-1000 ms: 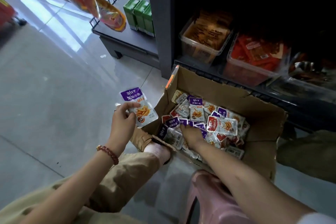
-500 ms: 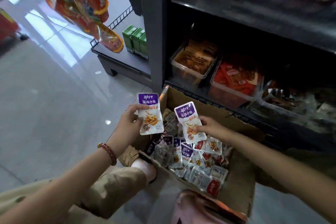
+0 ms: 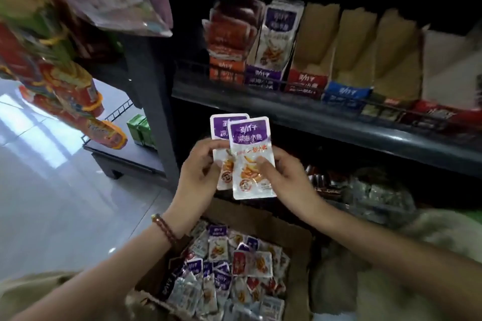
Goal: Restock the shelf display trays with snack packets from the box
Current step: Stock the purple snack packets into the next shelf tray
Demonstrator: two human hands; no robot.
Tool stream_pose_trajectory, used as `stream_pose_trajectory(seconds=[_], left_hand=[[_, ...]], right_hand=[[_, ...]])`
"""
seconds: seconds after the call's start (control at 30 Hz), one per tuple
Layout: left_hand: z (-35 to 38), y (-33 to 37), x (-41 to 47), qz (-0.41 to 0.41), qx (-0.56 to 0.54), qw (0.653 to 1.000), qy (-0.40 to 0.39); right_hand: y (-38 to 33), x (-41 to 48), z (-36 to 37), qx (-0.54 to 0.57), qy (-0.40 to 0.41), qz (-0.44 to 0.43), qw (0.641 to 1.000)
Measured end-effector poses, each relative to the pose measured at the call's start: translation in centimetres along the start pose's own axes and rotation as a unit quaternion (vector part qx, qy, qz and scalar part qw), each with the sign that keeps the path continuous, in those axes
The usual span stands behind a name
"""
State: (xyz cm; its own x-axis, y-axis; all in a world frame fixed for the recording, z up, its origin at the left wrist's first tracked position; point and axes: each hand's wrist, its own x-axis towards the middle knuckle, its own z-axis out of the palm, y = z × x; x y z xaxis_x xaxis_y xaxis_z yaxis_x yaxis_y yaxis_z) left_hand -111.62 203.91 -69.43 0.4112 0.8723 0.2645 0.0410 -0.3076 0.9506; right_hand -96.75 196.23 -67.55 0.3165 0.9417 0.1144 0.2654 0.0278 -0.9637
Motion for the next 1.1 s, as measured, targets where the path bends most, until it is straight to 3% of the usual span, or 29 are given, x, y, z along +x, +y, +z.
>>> stream_pose_trajectory(seconds=[0.17, 0.33, 0.47, 0.63, 0.87, 1.1], left_hand=[[2.0, 3.5, 2.1, -0.020, -0.092, 0.996, -0.007], [4.0, 5.4, 3.2, -0.021, -0.149, 0.989, -0.003], [5.6, 5.6, 3.5, -0.026, -0.173, 0.985, -0.003], [6.9, 5.9, 3.5, -0.065, -0.228, 0.971, -0.023], [7.0, 6.1, 3.5, -0.016, -0.158, 0.986, -0.057], [6.0, 6.3, 4.4, 0.070, -0.123, 0.990, -0.030]], right_hand=[[-2.4, 0.7, -1.1, 0.041, 0.063, -0.024, 0.997], [-3.3, 1.1, -3.1, -0.075, 0.044, -0.036, 0.996], [-3.4, 1.3, -3.4, 0.042, 0.062, 0.027, 0.997], [-4.1, 1.9, -3.7, 0.142, 0.069, 0.011, 0.987], [-4.0, 1.2, -2.8, 0.146, 0.082, -0.049, 0.985], [-5.3, 2.1, -4.3, 0.139, 0.083, -0.036, 0.986]])
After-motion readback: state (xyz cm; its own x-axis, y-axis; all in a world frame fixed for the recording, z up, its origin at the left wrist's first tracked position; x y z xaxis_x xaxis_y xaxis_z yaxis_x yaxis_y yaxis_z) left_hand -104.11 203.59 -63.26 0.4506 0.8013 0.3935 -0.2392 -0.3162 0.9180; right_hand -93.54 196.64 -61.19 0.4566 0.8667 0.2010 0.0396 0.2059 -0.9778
